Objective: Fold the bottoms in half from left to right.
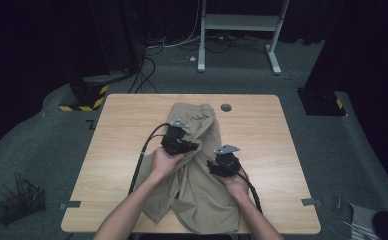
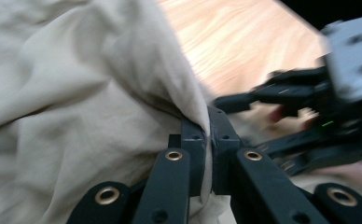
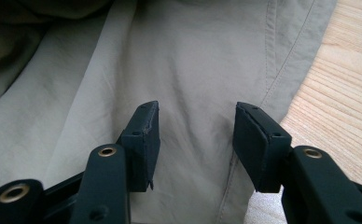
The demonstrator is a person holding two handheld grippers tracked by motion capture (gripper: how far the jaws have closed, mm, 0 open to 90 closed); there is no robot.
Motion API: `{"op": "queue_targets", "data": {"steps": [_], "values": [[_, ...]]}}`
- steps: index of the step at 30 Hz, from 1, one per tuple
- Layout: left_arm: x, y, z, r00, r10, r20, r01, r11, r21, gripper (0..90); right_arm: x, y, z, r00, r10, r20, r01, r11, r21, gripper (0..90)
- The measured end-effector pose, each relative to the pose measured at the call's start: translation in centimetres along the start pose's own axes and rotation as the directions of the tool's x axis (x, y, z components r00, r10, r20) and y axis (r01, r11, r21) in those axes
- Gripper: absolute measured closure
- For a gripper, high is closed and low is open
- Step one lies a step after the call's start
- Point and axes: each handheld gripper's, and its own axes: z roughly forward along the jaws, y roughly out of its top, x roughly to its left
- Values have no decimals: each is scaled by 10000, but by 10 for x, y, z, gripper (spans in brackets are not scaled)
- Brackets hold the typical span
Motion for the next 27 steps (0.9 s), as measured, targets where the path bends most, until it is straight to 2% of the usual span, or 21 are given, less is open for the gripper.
{"op": "queue_targets", "data": {"steps": [3, 6, 8, 10, 11, 15, 20, 24, 27], "values": [[-3, 0, 25, 9998, 212, 2, -211, 9984, 523, 849, -1, 0, 0, 10000, 80, -17, -80, 10000, -33, 510], [7, -5, 45, 9998, 24, -177, -5, 9944, 1054, 847, -1, 0, 1, 9999, 103, -7, -103, 9999, -60, 513], [12, -9, 50, 9997, -219, -97, 229, 9933, 1134, 818, -1, 0, 1, 10000, 89, 12, -89, 9999, -61, 513], [11, -9, 50, 9996, -268, -74, 274, 9937, 1086, 736, -1, 0, 1, 9999, 104, -16, -104, 9999, -53, 513], [10, -9, 47, 9997, -219, -80, 226, 9942, 1048, 736, -1, 0, 1, 9999, 104, -16, -104, 9999, -53, 513], [1, -6, 21, 9997, 92, -222, -85, 9995, 291, 582, -4, 1, -4, 9992, 327, -216, -328, 9995, -42, 512], [-3, -12, -20, 9984, 52, -566, -80, 9988, -487, 470, -9, 3, -23, 9988, 464, -173, -473, 9975, -523, 509], [-4, -28, -45, 9948, 105, -1011, -171, 9978, -642, 427, -10, 0, -35, 9990, 412, -193, -422, 9976, -544, 506], [-3, -45, -55, 9903, 54, -1388, -138, 9981, -599, 408, -9, -8, -40, 9987, 420, -297, -436, 9975, -549, 504]]}}
